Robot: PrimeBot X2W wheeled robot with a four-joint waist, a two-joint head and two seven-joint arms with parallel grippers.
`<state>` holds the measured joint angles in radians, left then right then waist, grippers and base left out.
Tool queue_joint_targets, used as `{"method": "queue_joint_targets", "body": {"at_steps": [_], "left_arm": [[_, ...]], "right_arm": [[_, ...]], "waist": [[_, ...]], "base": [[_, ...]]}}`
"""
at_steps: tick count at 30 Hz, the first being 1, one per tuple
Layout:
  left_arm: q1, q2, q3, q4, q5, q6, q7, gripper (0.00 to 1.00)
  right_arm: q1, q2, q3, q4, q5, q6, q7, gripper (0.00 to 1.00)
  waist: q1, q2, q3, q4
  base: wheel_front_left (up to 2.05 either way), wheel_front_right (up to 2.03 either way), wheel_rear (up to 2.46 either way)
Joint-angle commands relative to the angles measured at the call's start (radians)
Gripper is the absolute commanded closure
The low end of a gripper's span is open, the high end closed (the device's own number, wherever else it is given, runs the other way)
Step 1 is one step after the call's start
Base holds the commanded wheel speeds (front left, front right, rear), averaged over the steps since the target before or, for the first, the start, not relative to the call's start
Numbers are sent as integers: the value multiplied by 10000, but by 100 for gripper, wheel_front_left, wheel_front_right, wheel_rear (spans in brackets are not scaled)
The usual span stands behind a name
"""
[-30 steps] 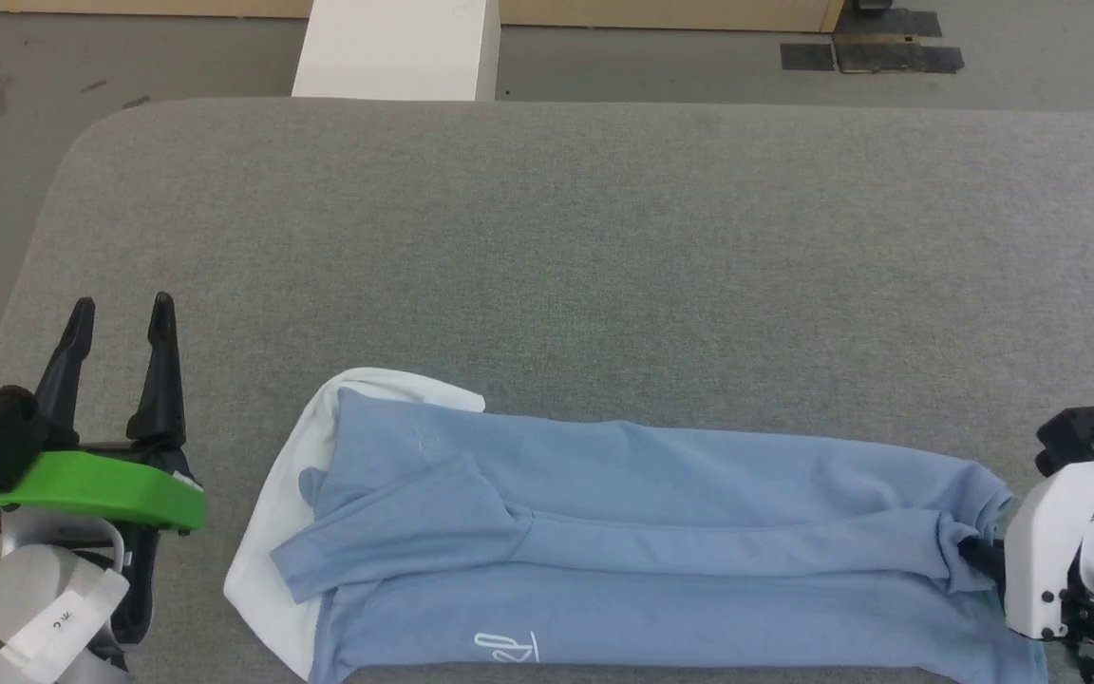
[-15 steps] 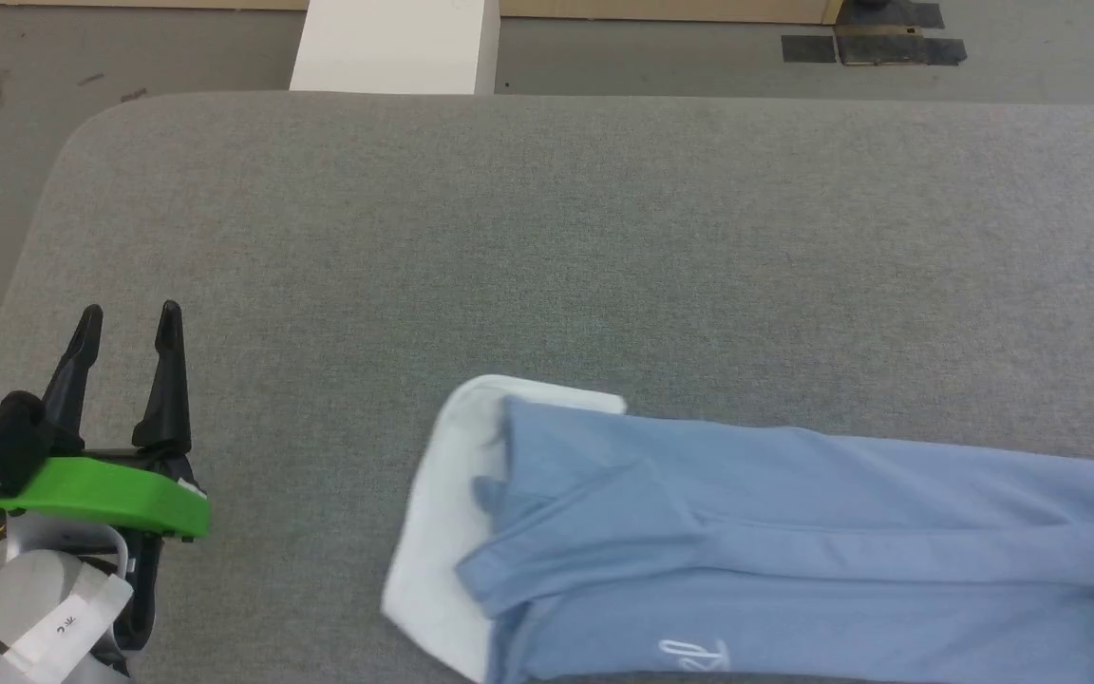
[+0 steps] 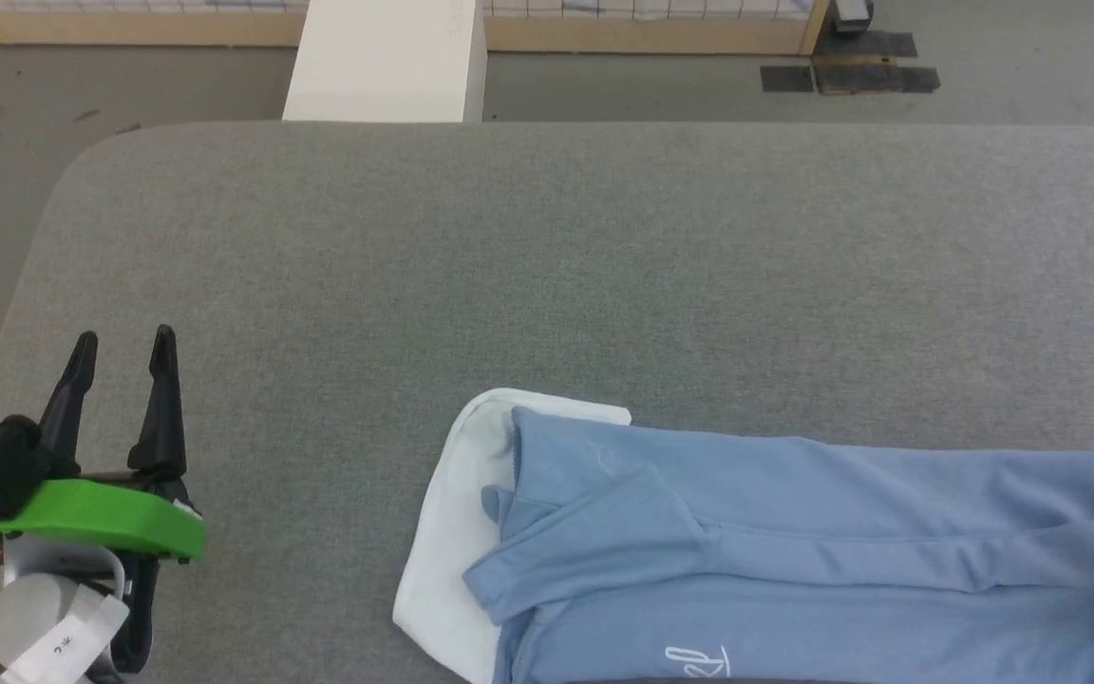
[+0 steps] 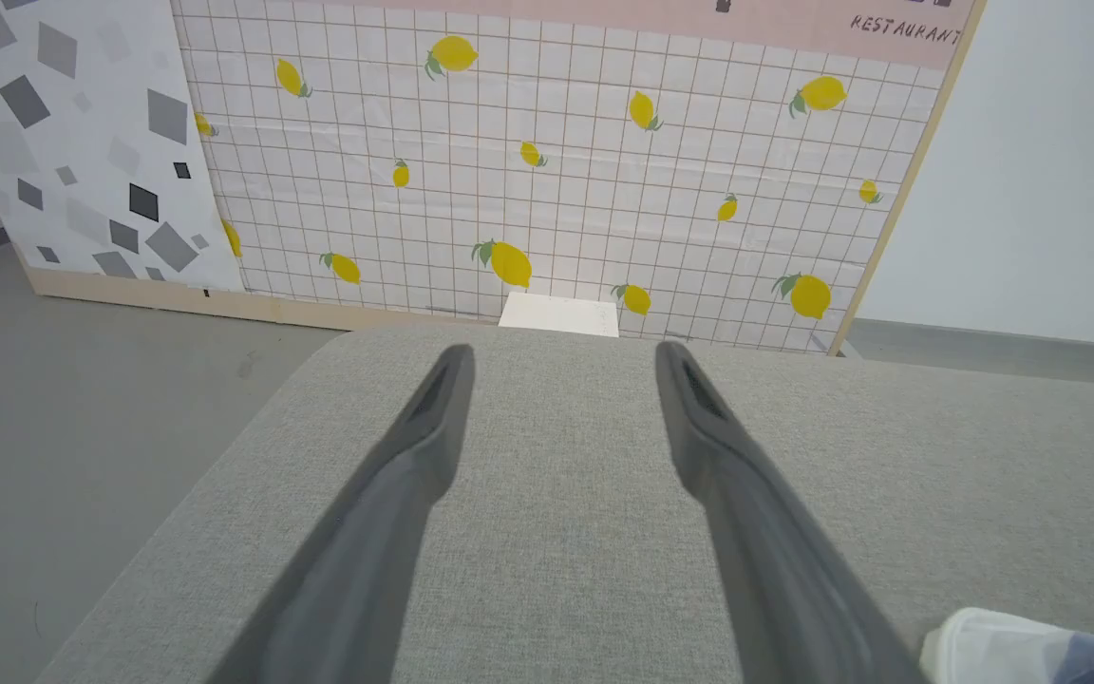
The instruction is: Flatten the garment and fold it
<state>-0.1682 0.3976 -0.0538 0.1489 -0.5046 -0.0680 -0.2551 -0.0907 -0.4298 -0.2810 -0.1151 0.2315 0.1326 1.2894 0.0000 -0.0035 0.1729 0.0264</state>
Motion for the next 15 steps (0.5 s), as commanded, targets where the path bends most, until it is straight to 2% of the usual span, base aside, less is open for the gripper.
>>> {"method": "queue_joint_targets", "body": {"at_steps": [1,3,7,10,15], "left_arm": [[118,-7,34,-39,-115,89,13,0],[184,-28,70,-92,-137,133,9,0],[279,-66,9,-103,-153,188,54,0],[337,-101,-38,-145,-157,222,61,0],[463,-94,-64,-213,-201,248,73,0]], "right_arm": [[91,-77,132,-444,255,-19,394,100],[83,-187,452,-1157,501,-19,1035,100],[-80,103,1134,-2102,1122,-19,1812,100],[-259,375,1811,-2367,1434,-19,1867,100],[-699,990,3241,-2038,1900,-19,1210,100]], "waist": [[0,35,-192,-117],[0,35,-281,-164],[0,35,-460,-201],[0,35,-522,-194],[0,35,-579,-96]], "base": [[0,0,0],[0,0,0],[0,0,0],[0,0,0],[0,0,0]]}}
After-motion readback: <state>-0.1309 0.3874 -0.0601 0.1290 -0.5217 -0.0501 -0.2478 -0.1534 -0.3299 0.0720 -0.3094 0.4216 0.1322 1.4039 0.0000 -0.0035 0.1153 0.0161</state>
